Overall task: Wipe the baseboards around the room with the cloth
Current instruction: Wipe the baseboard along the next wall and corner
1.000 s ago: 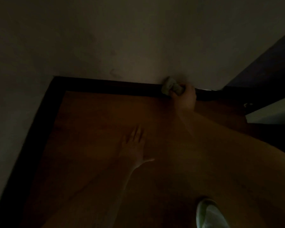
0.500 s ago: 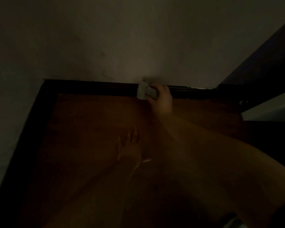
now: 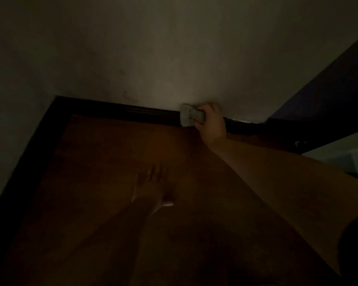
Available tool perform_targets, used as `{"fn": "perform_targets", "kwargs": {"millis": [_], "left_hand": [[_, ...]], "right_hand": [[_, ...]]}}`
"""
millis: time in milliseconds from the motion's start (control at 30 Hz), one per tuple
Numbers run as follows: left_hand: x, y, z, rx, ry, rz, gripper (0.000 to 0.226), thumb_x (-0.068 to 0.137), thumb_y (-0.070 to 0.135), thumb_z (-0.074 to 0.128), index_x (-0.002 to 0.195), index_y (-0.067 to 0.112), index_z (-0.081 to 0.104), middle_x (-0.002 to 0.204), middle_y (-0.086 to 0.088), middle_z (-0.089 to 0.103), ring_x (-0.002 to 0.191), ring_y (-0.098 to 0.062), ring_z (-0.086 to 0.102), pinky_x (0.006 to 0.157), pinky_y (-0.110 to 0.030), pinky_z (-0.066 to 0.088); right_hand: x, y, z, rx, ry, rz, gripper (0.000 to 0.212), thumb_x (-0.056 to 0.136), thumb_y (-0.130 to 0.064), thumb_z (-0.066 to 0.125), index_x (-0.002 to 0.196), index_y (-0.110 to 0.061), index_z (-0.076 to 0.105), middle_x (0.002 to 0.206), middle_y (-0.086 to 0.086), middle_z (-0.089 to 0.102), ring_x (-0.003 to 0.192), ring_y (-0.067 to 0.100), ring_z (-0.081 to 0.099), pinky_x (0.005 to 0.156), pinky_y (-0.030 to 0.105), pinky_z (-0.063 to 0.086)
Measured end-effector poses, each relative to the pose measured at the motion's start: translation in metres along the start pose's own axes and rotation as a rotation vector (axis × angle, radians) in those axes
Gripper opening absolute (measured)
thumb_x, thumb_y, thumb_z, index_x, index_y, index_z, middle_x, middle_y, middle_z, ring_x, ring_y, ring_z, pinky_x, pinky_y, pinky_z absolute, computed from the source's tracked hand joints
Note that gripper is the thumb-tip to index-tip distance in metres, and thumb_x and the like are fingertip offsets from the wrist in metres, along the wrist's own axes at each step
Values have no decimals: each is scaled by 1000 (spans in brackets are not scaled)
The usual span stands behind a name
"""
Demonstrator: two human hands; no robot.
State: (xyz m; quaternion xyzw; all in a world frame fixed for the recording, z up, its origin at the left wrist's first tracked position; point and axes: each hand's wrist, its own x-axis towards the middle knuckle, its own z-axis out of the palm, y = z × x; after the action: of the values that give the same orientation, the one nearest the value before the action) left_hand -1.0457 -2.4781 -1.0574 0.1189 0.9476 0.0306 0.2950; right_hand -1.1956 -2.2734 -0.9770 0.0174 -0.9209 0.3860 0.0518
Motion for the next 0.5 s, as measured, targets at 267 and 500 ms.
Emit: {"fn": "perform_targets", "kwargs": {"millis": [267, 500], "left_hand": [[-4, 5, -9, 51, -21, -1, 124, 77, 75, 60, 154, 18, -19, 159, -8, -29, 148, -32, -20, 117, -60, 0], [2, 39, -13, 46, 34, 131, 102, 90, 69, 46, 156, 22, -16, 165, -4, -14, 151, -31, -9, 120, -58, 8]], "right_hand": [[-29, 66, -60, -190, 132, 331, 38, 92, -17, 67, 125, -6, 53, 132, 18, 48, 118, 33, 51, 97, 40, 46], [-41, 90, -113, -123, 58, 290, 48, 89, -23, 72, 129, -5, 53, 133, 16, 48, 118, 31, 51, 87, 25, 35]]}}
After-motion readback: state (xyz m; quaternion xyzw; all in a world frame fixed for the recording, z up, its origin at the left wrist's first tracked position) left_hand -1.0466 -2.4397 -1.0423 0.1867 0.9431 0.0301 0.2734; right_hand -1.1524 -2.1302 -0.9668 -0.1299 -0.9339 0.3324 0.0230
